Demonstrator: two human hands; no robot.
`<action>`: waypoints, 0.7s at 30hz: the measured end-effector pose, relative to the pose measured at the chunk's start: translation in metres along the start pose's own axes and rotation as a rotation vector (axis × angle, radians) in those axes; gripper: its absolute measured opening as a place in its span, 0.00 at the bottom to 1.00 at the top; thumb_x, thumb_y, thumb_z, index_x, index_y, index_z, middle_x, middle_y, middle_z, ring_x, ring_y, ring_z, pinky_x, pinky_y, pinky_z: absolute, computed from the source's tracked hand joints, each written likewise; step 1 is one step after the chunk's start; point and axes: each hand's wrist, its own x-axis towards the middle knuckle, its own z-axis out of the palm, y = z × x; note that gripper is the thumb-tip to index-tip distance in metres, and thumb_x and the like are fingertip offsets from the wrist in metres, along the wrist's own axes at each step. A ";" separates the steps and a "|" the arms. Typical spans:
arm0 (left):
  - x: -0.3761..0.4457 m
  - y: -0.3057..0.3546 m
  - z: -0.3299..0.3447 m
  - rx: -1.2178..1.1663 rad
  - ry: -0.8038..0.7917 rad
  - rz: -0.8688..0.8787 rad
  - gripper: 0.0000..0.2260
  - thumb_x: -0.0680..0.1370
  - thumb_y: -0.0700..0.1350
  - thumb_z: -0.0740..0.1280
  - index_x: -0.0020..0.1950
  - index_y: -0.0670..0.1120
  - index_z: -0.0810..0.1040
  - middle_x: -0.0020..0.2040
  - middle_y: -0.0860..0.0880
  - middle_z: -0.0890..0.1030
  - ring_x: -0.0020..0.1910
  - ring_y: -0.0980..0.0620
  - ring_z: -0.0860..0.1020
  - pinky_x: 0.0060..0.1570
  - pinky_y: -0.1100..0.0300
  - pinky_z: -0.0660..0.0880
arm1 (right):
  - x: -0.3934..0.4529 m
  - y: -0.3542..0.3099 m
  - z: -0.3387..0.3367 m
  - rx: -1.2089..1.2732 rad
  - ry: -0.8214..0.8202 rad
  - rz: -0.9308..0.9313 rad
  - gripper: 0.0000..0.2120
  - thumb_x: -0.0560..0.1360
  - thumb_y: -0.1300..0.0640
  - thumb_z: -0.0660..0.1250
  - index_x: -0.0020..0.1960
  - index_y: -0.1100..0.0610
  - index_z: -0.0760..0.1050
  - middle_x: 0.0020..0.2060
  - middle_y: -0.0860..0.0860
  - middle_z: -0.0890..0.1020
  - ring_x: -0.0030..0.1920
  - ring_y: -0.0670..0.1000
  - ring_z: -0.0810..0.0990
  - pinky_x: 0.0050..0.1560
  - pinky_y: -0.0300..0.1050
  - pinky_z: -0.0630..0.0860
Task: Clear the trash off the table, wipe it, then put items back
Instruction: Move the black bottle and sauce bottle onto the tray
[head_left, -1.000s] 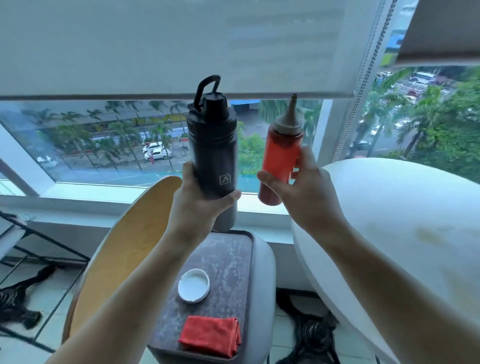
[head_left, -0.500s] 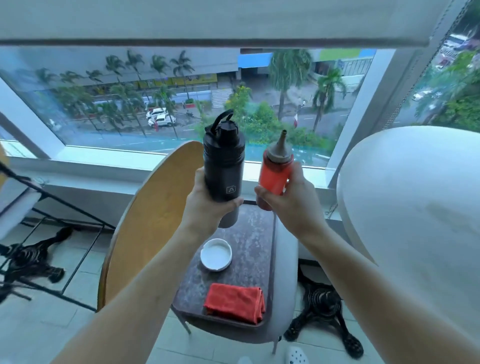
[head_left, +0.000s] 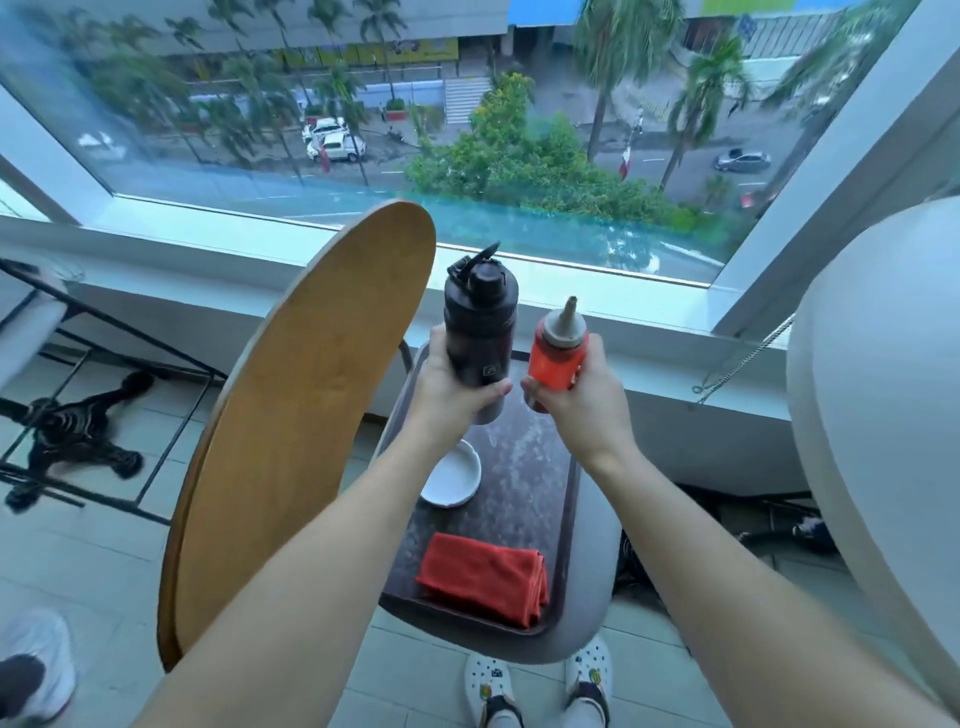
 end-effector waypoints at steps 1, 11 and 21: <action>0.005 -0.008 0.001 0.004 0.005 -0.014 0.35 0.67 0.42 0.82 0.60 0.67 0.66 0.58 0.57 0.82 0.57 0.65 0.79 0.56 0.64 0.76 | 0.004 0.007 0.006 -0.001 -0.010 0.010 0.24 0.70 0.52 0.78 0.59 0.48 0.69 0.45 0.48 0.82 0.46 0.52 0.79 0.42 0.45 0.74; 0.028 -0.062 0.007 0.019 0.069 -0.071 0.32 0.65 0.48 0.82 0.62 0.59 0.69 0.58 0.58 0.82 0.58 0.60 0.79 0.56 0.65 0.76 | 0.026 0.063 0.047 -0.033 -0.107 0.111 0.25 0.69 0.53 0.79 0.59 0.46 0.69 0.48 0.45 0.82 0.50 0.51 0.80 0.46 0.45 0.72; 0.030 -0.082 0.014 0.009 0.062 -0.101 0.34 0.65 0.46 0.83 0.64 0.59 0.68 0.54 0.65 0.81 0.57 0.64 0.79 0.58 0.63 0.75 | 0.042 0.091 0.064 -0.019 -0.145 0.128 0.25 0.68 0.55 0.79 0.58 0.42 0.70 0.50 0.43 0.83 0.52 0.50 0.81 0.54 0.49 0.78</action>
